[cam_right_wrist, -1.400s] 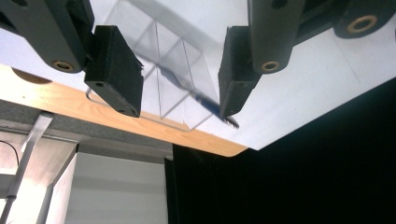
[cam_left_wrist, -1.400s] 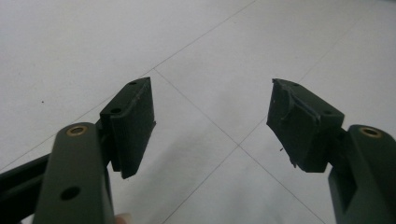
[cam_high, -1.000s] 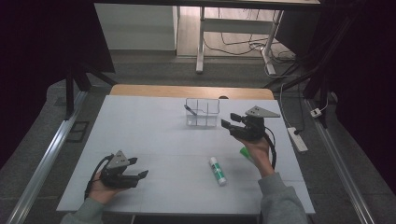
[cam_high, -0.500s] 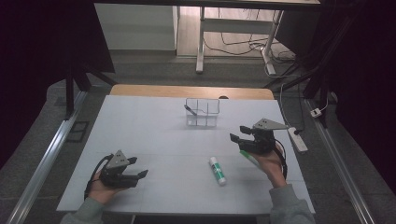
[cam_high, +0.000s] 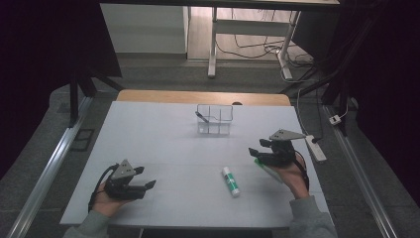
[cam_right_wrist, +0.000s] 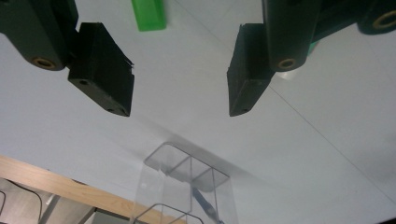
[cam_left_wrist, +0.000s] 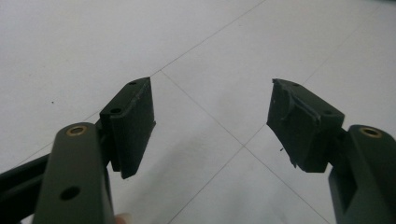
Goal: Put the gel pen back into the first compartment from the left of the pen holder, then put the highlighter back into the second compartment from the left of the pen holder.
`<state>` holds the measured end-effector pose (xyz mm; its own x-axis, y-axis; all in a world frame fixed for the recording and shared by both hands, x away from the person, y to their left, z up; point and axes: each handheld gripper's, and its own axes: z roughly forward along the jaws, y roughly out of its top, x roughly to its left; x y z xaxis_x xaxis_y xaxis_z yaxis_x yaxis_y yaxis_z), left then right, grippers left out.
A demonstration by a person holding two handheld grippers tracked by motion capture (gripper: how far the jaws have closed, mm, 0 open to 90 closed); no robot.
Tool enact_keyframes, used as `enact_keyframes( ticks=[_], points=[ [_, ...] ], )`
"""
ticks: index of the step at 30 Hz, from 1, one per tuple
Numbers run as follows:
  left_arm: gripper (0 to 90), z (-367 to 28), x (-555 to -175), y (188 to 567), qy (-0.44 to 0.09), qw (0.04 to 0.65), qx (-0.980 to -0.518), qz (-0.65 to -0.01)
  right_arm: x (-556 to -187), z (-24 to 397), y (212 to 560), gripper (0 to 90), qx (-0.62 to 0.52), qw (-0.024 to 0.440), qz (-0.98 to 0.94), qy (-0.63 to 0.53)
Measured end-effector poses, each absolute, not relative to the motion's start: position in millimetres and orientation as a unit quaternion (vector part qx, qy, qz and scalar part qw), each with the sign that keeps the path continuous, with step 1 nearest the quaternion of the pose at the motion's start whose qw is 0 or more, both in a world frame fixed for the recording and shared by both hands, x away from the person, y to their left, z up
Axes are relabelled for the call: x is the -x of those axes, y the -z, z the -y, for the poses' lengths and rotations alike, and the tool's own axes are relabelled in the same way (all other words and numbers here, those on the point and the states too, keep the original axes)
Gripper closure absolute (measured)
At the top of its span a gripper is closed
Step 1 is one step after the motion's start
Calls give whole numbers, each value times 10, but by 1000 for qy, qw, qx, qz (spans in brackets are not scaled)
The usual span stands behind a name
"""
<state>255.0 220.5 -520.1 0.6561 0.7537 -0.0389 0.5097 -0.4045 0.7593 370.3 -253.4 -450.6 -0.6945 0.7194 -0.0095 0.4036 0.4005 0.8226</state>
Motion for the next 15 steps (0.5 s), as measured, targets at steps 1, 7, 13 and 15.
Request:
enact_keyframes(
  ticks=[1,7,13,15],
  points=[
    [309,-2206,-2549,5204,-157,388,-823,-384,-3706,2544,4507,412,-342,191,-819,-419],
    [308,-2208,-2546,5204,-158,388,-824,-382,-3717,2584,4481,403,-338,199,-832,-391],
    [308,-2196,-2545,5207,-158,385,-826,-380,-3734,2596,4468,393,-336,196,-844,-369],
    [308,-2194,-2543,5209,-158,384,-826,-380,-3737,2602,4473,387,-334,192,-849,-361]
  ],
)
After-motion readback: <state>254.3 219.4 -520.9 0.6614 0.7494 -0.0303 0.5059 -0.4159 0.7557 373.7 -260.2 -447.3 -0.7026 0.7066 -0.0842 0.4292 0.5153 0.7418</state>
